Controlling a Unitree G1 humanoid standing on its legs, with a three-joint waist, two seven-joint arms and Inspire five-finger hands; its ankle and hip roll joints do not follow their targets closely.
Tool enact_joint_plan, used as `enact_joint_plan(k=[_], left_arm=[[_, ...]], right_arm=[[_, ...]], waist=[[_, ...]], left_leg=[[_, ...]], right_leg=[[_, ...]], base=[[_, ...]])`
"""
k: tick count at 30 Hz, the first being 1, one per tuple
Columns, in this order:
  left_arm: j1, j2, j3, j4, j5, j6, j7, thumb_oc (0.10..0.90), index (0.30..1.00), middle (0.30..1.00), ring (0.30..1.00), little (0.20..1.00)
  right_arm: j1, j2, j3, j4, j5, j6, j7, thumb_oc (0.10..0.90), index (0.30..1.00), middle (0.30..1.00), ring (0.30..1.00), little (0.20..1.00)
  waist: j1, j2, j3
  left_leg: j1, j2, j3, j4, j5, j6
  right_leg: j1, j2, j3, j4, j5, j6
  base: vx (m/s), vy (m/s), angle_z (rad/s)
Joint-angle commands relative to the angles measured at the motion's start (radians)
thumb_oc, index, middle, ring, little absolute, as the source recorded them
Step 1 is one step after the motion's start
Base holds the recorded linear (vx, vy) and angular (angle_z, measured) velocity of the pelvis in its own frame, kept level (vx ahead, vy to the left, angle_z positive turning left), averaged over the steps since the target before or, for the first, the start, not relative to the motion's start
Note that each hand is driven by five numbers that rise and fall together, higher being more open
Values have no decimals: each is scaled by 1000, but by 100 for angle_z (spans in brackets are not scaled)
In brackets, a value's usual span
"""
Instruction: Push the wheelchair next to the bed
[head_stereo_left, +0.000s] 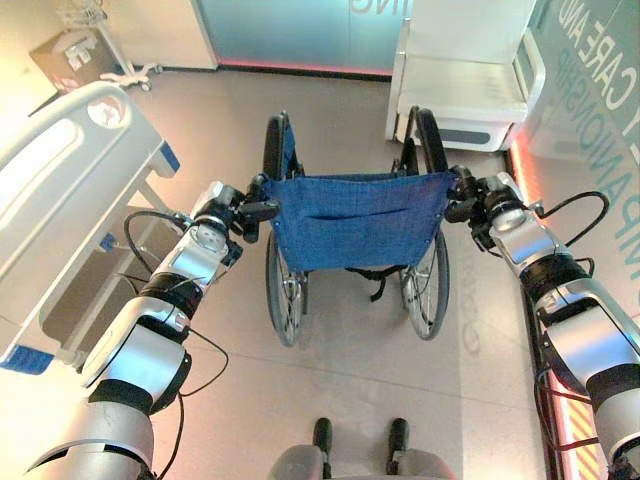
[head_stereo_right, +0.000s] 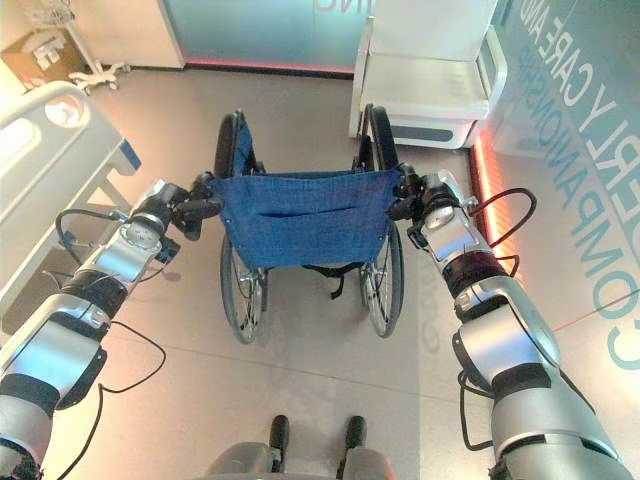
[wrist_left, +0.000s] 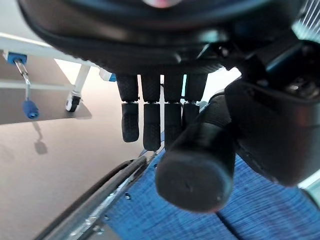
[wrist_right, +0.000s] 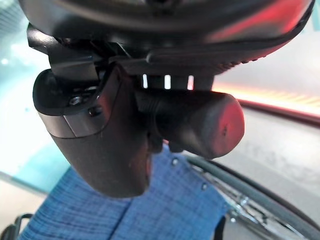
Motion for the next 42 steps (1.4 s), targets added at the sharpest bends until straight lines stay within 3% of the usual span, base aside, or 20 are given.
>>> enact_joint_plan(k=[1, 3, 5, 6, 8, 9, 13, 14, 16, 18, 20, 22, 23, 24, 25, 28, 31, 37, 39, 42], left_arm=[[35, -50, -52, 7, 16, -75, 5, 400, 300, 300, 300, 300], [39, -44, -49, 19, -11, -87, 12, 400, 300, 300, 300, 300], [53, -40, -40, 19, -14, -99, 14, 400, 300, 300, 300, 300], [85, -38, -19, 5, -1, -114, 22, 400, 300, 300, 300, 300], [108, -34, -3, -14, 16, -118, 23, 400, 300, 300, 300, 300], [137, -28, 14, -43, 39, -119, 28, 400, 300, 300, 300, 300], [162, -5, 25, -79, 43, -130, 53, 400, 300, 300, 300, 300], [162, 17, 29, -98, 29, -131, 61, 400, 300, 300, 300, 300], [158, 48, 45, -127, 22, -118, 60, 400, 300, 300, 300, 300], [146, 66, 54, -134, 25, -114, 50, 400, 300, 300, 300, 300], [121, 90, 51, -129, 28, -114, 22, 400, 300, 300, 300, 300], [116, 99, 39, -131, 32, -116, 10, 400, 300, 300, 300, 300], [135, 102, 38, -140, 51, -116, 3, 400, 300, 300, 300, 300], [143, 101, 38, -142, 58, -116, 4, 400, 300, 300, 300, 300], [167, 101, 36, -152, 83, -109, 5, 400, 300, 300, 300, 300], [206, 112, 45, -172, 113, -104, 8, 400, 300, 300, 300, 300], [234, 111, 39, -187, 137, -105, 11, 400, 300, 300, 300, 300], [253, 92, 34, -194, 171, -116, 26, 400, 300, 300, 300, 300], [233, 93, 35, -181, 166, -121, 22, 400, 300, 300, 300, 300], [210, 98, 28, -174, 149, -126, 7, 400, 300, 300, 300, 300]], right_arm=[[-122, -45, 125, -18, -109, -125, 121, 400, 300, 300, 300, 300], [-129, -58, 142, -9, -103, -135, 140, 400, 300, 300, 300, 300], [-123, -65, 148, -12, -97, -142, 144, 400, 300, 300, 300, 300], [-108, -79, 155, -29, -88, -153, 142, 400, 300, 300, 300, 300], [-93, -88, 155, -52, -84, -150, 135, 400, 300, 300, 300, 300], [-69, -91, 147, -82, -80, -145, 122, 400, 300, 300, 300, 300], [-63, -80, 136, -93, -109, -163, 104, 400, 300, 300, 300, 300], [-74, -84, 137, -107, -117, -167, 108, 400, 300, 300, 300, 300], [-97, -92, 136, -109, -130, -183, 124, 400, 300, 300, 300, 300], [-115, -101, 135, -103, -135, -192, 136, 400, 300, 300, 300, 300], [-100, -121, 114, -88, -128, -215, 147, 400, 300, 300, 300, 300], [-68, -135, 96, -91, -122, -223, 150, 400, 300, 300, 300, 300], [-31, -140, 83, -84, -116, -243, 153, 400, 300, 300, 300, 300], [-18, -138, 76, -81, -119, -253, 153, 400, 300, 300, 300, 300], [15, -125, 62, -93, -125, -263, 142, 400, 300, 300, 300, 300], [46, -112, 49, -110, -121, -271, 125, 400, 300, 300, 300, 300], [69, -111, 35, -113, -125, -283, 114, 400, 300, 300, 300, 300], [89, -107, 43, -118, -143, -295, 81, 400, 300, 300, 300, 300], [66, -109, 50, -130, -147, -281, 70, 400, 300, 300, 300, 300], [50, -118, 62, -166, -148, -243, 60, 400, 300, 300, 300, 300]], waist=[[9, -16, 52], [-3, -42, 62], [-3, -57, 66], [5, -74, 81], [20, -79, 99], [51, -72, 135], [90, -27, 172], [115, 0, 177], [145, 11, 173], [152, 10, 167], [147, -7, 139], [149, -25, 132], [155, -41, 123], [159, -41, 116], [170, -49, 102], [194, -64, 78], [197, -57, 48], [145, -43, 34], [107, -25, 62], [59, -24, 89]], left_leg=[[-20, -13, 17, 90, -130, 7], [-39, 23, 17, 213, -182, 3], [-53, 43, 8, 296, -188, -3], [-126, 59, -8, 478, -132, -17], [-211, 50, -25, 595, -83, -22], [-310, 5, -31, 633, -50, -19], [-339, -24, 11, 382, 39, -29], [-365, -38, 7, 236, 113, -53], [-376, -56, -21, 106, 147, -63], [-363, -53, -8, 97, 127, -53], [-345, -37, 39, 163, 32, -12], [-373, -22, 52, 264, -23, -6], [-359, -16, 51, 319, -77, 16], [-353, -16, 45, 316, -81, 19], [-327, -19, 37, 312, -91, 31], [-307, -36, 33, 301, -102, 46], [-275, -56, 30, 272, -113, 67], [-161, -74, 31, 225, -144, 79], [-116, -67, 11, 217, -170, 85], [-89, -93, -29, 227, -208, 93]], right_leg=[[-14, 16, -8, 153, -172, -48], [-25, 7, -11, 186, -191, -74], [-23, 2, -13, 189, -188, -86], [-11, -1, -11, 189, -178, -101], [4, 6, -4, 192, -175, -110], [37, 23, 21, 205, -183, -112], [96, 83, 65, 197, -212, -105], [136, 121, 104, 170, -221, -102], [172, 140, 152, 151, -244, -97], [174, 129, 151, 159, -266, -91], [163, 79, 97, 200, -298, -75], [177, 42, 59, 225, -302, -61], [187, -3, 32, 278, -302, -42], [187, -11, 25, 293, -293, -34], [189, -42, 8, 349, -253, -7], [216, -84, 0, 412, -162, 15], [197, -92, 10, 493, -82, 24], [47, -86, 2, 408, -63, 21], [-83, -102, 23, 379, -69, 17], [-206, -114, 79, 290, -12, 31]], base=[[-1, -99, 3], [53, -131, 3], [106, -160, 7], [134, -184, 11], [193, -181, -1], [304, -133, 12], [320, 63, -20], [405, 164, -43], [419, 247, -32], [271, 226, -61], [383, 241, -69], [509, 192, -18], [557, 212, 5], [697, 315, 15], [424, 211, 18], [402, 238, 3], [341, 246, -19], [338, 97, -19], [274, -12, -31], [357, -75, 37]])
